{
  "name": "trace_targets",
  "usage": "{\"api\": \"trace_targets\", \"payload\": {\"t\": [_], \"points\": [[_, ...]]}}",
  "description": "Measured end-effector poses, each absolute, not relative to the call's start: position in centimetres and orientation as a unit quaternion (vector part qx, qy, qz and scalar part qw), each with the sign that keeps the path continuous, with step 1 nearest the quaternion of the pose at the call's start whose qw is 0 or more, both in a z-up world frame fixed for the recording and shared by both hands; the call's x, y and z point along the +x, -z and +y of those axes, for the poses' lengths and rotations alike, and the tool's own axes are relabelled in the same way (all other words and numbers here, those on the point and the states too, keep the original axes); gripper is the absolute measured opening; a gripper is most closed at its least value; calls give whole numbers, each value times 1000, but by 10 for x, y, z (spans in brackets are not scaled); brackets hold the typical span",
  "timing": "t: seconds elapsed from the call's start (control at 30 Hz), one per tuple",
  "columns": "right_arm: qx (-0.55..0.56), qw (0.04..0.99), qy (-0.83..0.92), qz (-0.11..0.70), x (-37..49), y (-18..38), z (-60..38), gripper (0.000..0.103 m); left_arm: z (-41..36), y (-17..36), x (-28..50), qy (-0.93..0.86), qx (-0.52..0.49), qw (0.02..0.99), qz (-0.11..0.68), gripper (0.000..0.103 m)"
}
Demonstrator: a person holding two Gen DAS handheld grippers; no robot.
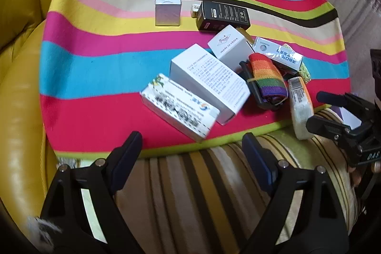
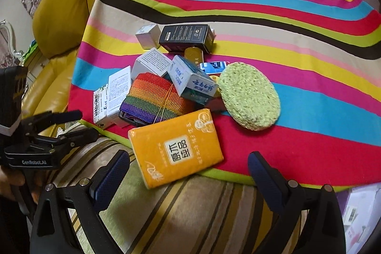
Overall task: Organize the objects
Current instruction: 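Move both open tools back over the remaining pile, then grasp the white medicine box with the left tool while the right tool grasps the yellow tissue pack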
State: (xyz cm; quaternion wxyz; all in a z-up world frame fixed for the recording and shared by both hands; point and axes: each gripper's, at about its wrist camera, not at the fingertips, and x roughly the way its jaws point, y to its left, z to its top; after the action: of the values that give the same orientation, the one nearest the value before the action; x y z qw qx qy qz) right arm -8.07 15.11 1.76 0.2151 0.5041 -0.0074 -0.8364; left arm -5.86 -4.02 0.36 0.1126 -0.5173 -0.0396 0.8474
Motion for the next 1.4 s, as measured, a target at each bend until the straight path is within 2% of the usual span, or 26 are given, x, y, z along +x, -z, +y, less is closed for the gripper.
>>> {"api": "trace_targets", "payload": {"t": [0.37, 0.7, 0.77, 1.0, 1.4], "points": [[515, 221, 828, 8, -94, -9, 143, 101, -40, 2, -84, -843, -518, 136, 48, 89], [536, 216, 816, 13, -105, 5, 139, 100, -33, 21, -103, -826, -533, 167, 78, 90], [538, 213, 815, 17, -105, 7, 137, 97, -33, 20, -102, -829, -527, 169, 82, 82], [531, 193, 823, 57, -99, 8, 129, 77, -25, 16, -93, -838, -514, 149, 107, 82], [502, 188, 840, 84, -73, -4, 129, 76, -33, -2, -46, -856, -514, 20, 56, 82]]}}
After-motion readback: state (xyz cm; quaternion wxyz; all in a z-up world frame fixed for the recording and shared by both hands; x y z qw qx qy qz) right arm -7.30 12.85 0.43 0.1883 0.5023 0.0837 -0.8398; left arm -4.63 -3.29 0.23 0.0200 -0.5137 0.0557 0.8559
